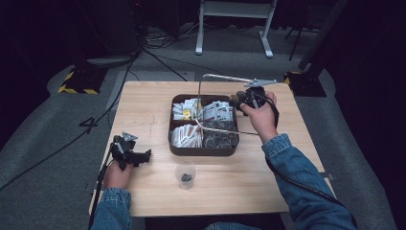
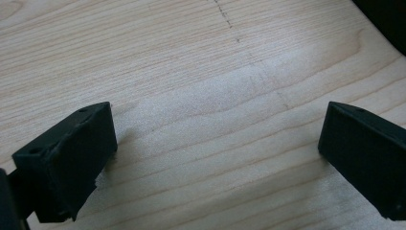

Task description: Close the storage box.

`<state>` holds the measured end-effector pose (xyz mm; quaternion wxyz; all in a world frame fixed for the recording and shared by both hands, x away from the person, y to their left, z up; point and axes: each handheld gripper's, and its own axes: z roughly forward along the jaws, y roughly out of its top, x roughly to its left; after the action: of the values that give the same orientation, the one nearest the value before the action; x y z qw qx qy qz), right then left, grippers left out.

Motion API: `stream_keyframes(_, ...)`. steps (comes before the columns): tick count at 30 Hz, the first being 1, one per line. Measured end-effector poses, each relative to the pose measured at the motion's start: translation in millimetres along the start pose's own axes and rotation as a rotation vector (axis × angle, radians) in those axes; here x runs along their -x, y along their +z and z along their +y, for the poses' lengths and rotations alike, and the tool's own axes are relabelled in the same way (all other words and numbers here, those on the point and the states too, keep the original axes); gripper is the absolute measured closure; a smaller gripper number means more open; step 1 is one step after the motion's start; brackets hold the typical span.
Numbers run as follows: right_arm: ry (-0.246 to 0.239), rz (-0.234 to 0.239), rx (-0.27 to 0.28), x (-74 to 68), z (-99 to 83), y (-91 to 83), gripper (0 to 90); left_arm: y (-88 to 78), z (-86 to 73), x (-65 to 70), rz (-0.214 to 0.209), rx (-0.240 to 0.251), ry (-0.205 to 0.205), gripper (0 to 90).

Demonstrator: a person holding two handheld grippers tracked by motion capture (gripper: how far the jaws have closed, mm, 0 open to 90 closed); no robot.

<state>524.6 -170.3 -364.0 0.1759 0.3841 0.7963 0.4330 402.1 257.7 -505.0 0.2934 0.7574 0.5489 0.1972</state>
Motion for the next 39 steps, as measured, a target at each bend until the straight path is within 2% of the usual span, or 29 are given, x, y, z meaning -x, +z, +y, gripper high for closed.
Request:
stream_keyframes(12, -0.024, 0.034, -0.024, -28.4, 8.0, 32.4, 58.4, 0.2, 0.1, -2.2, 0.001, 0.004, 0.003, 0.0)
stream_keyframes(17, -0.017, 0.033, -0.033, -33.5, 5.6, 41.8, 58.4, 0.8, 0.9, -3.9, 0.009, 0.002, -0.014, 0.0)
stream_keyframes(26, -0.040, 0.045, -0.039, -45.1, 0.1, 53.5, 58.4, 1.7, 1.8, -4.3, 0.017, 0.002, -0.027, 0.0)
stream_keyframes(33, -0.048, 0.062, -0.062, -52.1, -6.5, 65.1, 58.4, 1.7, 1.8, -4.3, 0.016, 0.003, -0.026, 0.0)
stream_keyframes(39, -0.050, 0.056, -0.086, -57.4, -12.6, 74.3, 58.4, 1.8, 2.0, -4.6, 0.019, 0.003, -0.024, 0.0)
